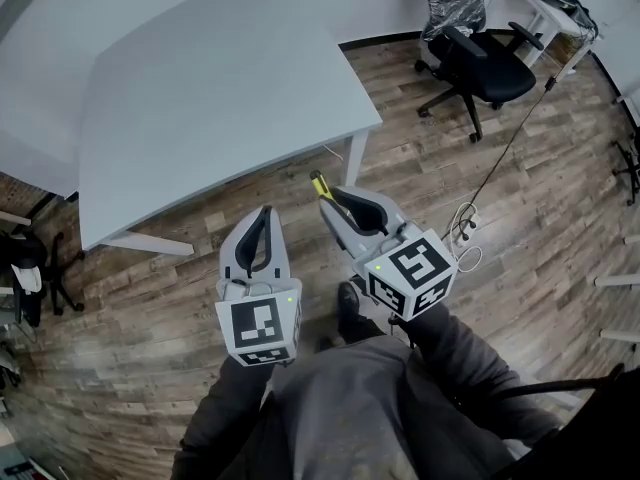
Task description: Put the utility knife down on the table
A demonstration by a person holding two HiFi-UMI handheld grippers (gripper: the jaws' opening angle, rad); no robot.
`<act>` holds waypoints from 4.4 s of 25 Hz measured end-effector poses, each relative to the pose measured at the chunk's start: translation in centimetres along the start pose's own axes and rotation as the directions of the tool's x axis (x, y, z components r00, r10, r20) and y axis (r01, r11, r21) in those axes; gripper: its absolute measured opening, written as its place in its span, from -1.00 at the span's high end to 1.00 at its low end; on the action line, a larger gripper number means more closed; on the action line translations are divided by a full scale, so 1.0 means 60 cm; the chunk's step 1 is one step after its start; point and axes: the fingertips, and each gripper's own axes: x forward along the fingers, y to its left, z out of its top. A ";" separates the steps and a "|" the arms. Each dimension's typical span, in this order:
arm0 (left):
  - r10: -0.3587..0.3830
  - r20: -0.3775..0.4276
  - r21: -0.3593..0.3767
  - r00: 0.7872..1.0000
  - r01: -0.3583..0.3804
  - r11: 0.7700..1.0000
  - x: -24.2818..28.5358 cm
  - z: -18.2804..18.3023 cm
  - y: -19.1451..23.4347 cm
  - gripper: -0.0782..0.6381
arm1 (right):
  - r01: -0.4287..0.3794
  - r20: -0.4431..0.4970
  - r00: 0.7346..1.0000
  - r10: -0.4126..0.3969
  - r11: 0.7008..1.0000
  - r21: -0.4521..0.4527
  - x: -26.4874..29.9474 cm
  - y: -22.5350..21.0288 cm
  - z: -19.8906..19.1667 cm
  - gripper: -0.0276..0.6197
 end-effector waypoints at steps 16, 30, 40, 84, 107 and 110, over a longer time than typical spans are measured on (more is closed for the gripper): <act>0.055 -0.010 -0.013 0.998 -0.055 0.998 0.112 0.023 0.033 0.78 | -0.058 -0.026 0.998 0.058 0.998 -0.008 0.083 -0.082 0.032 0.74; 0.002 -0.027 -0.041 1.000 -0.003 0.999 0.213 0.013 0.140 0.78 | -0.006 -0.056 0.998 0.007 1.000 0.010 0.223 -0.112 0.038 0.74; -0.027 -0.027 -0.050 0.999 0.026 0.998 0.273 0.011 0.218 0.78 | 0.015 -0.049 0.999 -0.015 1.000 0.000 0.321 -0.120 0.061 0.74; 0.112 -0.107 -0.033 0.988 -0.116 0.993 0.618 0.067 0.292 0.78 | -0.137 -0.093 0.986 0.141 0.989 0.050 0.560 -0.392 0.128 0.73; 0.011 -0.127 -0.144 0.992 -0.030 0.989 0.751 0.028 0.453 0.78 | -0.068 -0.187 0.980 0.073 0.997 0.036 0.775 -0.403 0.137 0.73; 0.016 -0.138 -0.146 0.990 -0.036 0.989 0.760 0.023 0.452 0.78 | -0.075 -0.199 0.976 0.083 0.996 0.046 0.778 -0.410 0.130 0.73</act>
